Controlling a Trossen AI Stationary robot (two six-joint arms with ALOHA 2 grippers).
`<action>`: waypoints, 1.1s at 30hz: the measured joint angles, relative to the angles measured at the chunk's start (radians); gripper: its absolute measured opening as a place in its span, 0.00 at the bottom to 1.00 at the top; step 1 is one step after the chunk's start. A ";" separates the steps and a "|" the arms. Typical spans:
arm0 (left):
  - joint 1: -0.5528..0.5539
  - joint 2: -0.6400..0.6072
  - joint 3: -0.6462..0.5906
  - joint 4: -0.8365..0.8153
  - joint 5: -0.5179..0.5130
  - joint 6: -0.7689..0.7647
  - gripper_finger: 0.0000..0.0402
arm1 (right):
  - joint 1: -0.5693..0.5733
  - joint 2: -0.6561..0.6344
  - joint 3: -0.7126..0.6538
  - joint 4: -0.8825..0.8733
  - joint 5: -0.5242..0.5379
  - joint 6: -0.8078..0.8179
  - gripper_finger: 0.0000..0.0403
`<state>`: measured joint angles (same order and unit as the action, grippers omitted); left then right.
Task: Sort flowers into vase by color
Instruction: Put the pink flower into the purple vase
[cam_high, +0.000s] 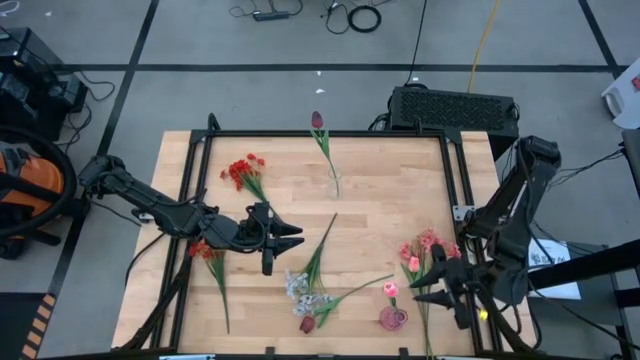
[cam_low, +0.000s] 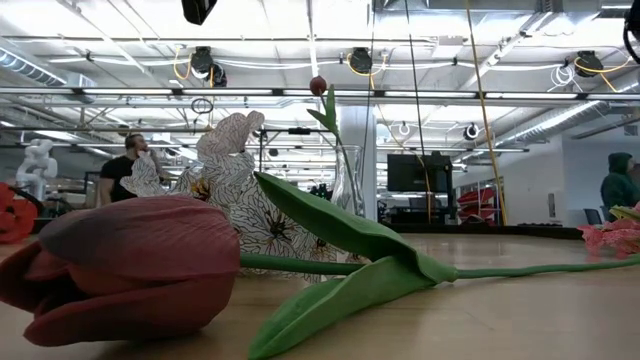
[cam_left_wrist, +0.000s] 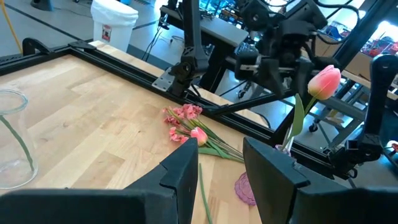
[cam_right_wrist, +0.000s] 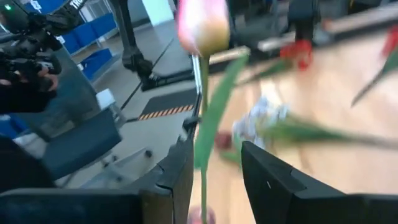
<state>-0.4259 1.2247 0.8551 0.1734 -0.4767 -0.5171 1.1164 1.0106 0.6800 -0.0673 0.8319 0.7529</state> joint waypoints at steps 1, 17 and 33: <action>0.000 0.000 0.000 0.000 0.000 0.000 0.33 | 0.000 -0.011 0.000 -0.040 -0.015 0.066 0.31; 0.000 0.000 0.000 -0.002 0.000 0.000 0.33 | 0.000 -0.043 0.000 -0.668 -0.523 1.241 0.09; 0.000 0.000 0.000 -0.007 0.000 0.001 0.33 | -0.001 -0.038 0.000 -0.810 -0.539 1.434 0.03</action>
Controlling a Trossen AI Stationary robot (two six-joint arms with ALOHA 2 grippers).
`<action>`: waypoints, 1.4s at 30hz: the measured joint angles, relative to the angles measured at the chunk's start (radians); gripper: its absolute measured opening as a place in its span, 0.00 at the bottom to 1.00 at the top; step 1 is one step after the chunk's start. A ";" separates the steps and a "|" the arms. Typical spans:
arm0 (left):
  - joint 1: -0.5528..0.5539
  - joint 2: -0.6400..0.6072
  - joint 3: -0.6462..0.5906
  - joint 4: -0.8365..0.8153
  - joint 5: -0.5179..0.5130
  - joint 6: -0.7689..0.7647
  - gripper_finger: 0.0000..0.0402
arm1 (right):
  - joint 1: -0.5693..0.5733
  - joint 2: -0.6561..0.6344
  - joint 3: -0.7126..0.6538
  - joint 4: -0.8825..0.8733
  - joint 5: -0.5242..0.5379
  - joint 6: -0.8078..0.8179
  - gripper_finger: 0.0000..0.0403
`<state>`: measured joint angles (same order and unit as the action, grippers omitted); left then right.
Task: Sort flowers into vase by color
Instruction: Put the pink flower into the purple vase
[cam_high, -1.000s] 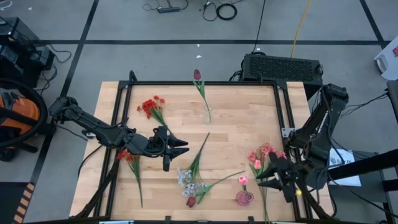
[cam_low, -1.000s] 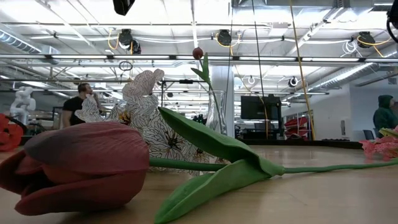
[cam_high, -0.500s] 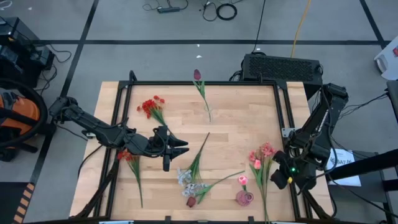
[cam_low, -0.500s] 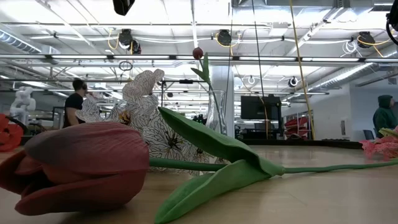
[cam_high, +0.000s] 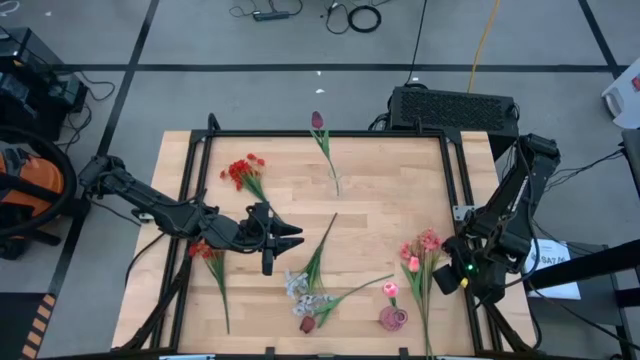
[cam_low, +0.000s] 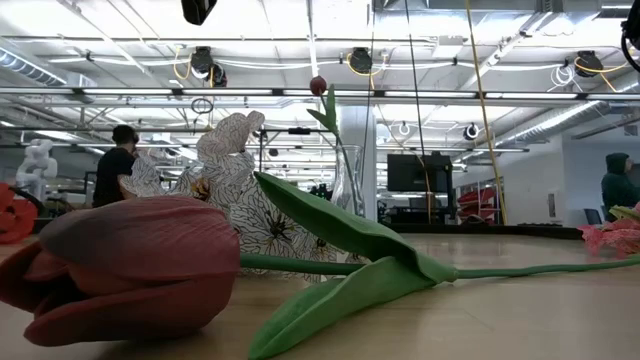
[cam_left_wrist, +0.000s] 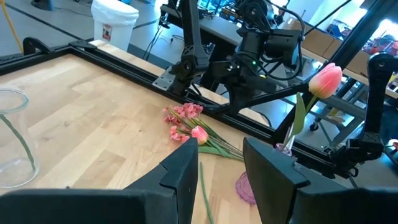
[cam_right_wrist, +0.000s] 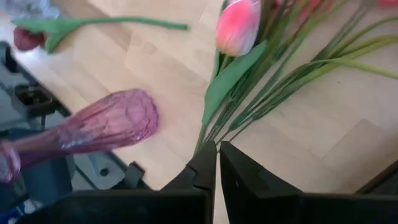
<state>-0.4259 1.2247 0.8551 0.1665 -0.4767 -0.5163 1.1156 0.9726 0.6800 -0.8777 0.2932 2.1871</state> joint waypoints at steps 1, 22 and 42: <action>0.000 0.000 0.000 -0.002 0.000 0.000 0.33 | -0.002 0.005 0.000 -0.009 0.000 0.016 0.03; 0.000 0.000 0.000 -0.051 0.000 0.005 0.33 | -0.088 0.158 0.000 -0.026 -0.187 0.044 0.50; 0.000 0.000 0.000 -0.053 -0.006 0.006 0.33 | -0.167 0.303 0.055 -0.025 -0.202 0.049 0.43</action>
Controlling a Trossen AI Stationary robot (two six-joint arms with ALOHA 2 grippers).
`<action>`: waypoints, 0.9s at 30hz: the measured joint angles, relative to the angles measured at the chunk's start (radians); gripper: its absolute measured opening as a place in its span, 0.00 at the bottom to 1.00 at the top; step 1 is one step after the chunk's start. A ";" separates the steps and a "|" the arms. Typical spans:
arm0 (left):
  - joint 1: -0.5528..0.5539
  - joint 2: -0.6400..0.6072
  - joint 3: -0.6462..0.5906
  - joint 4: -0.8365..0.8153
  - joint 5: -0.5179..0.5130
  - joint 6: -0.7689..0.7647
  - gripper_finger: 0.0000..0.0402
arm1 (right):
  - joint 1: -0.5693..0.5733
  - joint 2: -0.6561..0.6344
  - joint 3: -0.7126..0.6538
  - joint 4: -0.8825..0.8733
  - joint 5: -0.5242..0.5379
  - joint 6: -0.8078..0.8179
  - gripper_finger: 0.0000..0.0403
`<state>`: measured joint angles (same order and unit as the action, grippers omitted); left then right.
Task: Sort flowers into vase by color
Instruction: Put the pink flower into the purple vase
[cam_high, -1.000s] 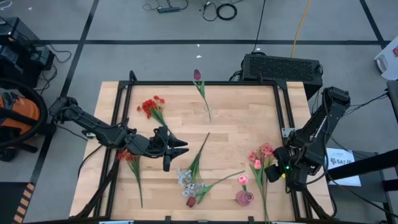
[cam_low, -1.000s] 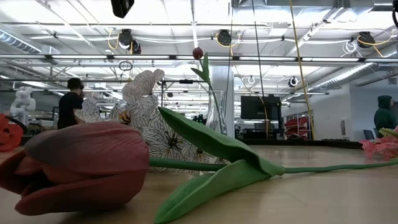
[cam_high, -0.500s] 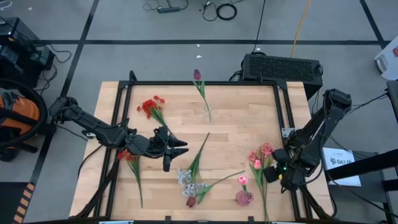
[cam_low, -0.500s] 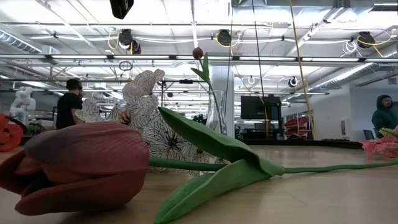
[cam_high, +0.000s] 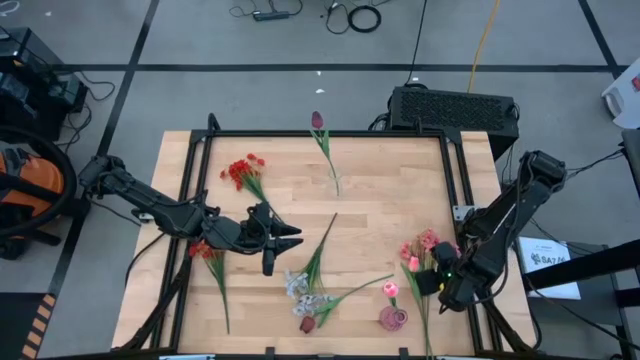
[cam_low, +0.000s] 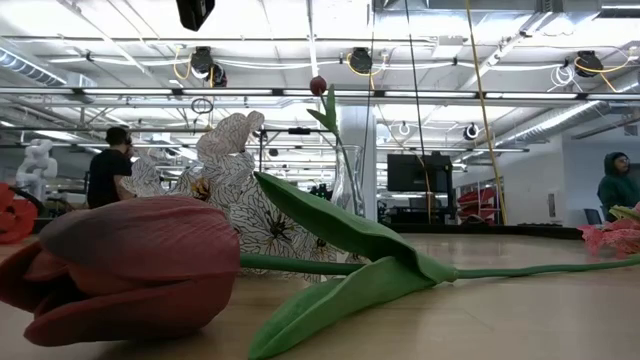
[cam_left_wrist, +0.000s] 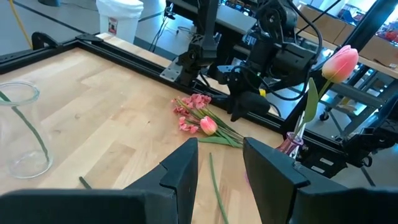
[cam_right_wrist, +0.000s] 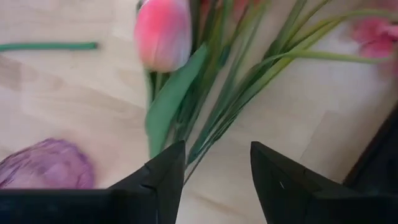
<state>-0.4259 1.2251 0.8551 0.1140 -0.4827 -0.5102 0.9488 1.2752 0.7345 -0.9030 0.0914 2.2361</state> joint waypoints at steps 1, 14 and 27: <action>0.000 0.000 0.000 0.000 -0.003 0.000 0.33 | -0.001 0.004 0.000 -0.008 -0.012 0.003 0.43; 0.000 0.000 0.000 -0.004 -0.006 0.002 0.33 | -0.007 0.000 0.000 -0.031 0.062 -0.051 0.43; 0.000 0.000 0.000 -0.005 -0.006 0.000 0.33 | -0.007 -0.001 0.000 -0.022 0.064 -0.101 0.43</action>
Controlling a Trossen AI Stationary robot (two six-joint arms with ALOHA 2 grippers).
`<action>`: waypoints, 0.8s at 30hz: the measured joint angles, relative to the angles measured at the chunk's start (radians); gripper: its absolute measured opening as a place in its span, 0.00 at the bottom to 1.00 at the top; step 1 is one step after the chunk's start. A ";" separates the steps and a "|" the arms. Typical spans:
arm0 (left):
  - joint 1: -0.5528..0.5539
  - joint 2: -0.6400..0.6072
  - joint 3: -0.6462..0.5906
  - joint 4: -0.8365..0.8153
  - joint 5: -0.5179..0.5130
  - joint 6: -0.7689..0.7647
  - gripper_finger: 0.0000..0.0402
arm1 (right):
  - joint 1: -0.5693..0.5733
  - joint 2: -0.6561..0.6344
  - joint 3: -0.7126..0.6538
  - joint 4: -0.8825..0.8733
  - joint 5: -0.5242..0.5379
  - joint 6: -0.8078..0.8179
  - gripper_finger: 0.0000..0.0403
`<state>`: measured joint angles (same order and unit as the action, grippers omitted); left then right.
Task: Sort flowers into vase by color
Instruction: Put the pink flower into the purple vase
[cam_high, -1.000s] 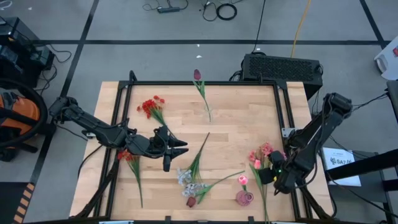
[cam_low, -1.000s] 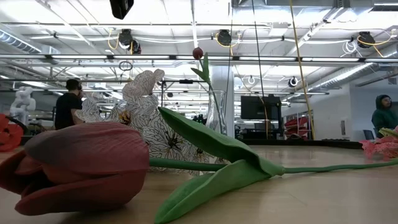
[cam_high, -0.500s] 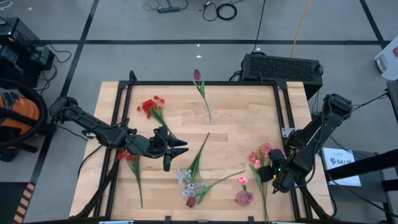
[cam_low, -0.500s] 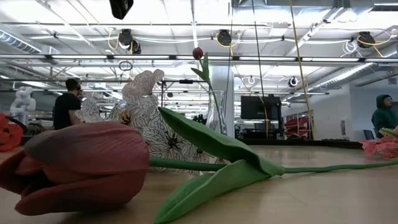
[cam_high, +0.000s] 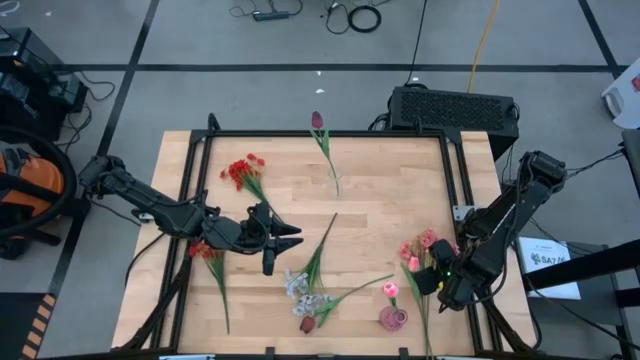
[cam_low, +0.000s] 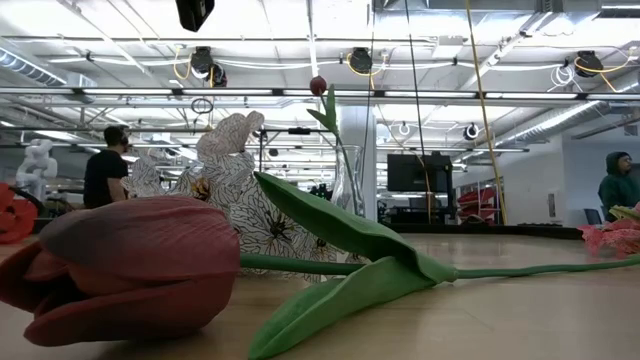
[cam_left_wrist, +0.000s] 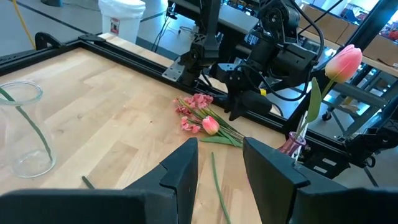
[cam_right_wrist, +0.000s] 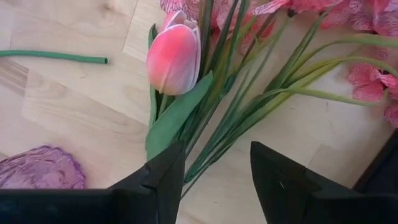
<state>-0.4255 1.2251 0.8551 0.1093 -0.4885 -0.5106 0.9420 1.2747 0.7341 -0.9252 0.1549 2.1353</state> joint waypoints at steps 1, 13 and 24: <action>0.000 0.000 0.000 0.000 0.000 0.000 0.33 | 0.000 0.000 0.000 0.000 -0.001 0.008 0.43; 0.000 0.000 0.000 0.000 0.000 0.000 0.33 | 0.000 0.090 -0.001 -0.008 -0.004 0.047 0.55; 0.000 0.000 0.000 0.000 0.000 0.000 0.33 | -0.041 0.258 -0.001 0.034 -0.027 0.041 0.61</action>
<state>-0.4257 1.2251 0.8551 0.1093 -0.4881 -0.5106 0.9014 1.5329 0.7331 -0.8917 0.1276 2.1759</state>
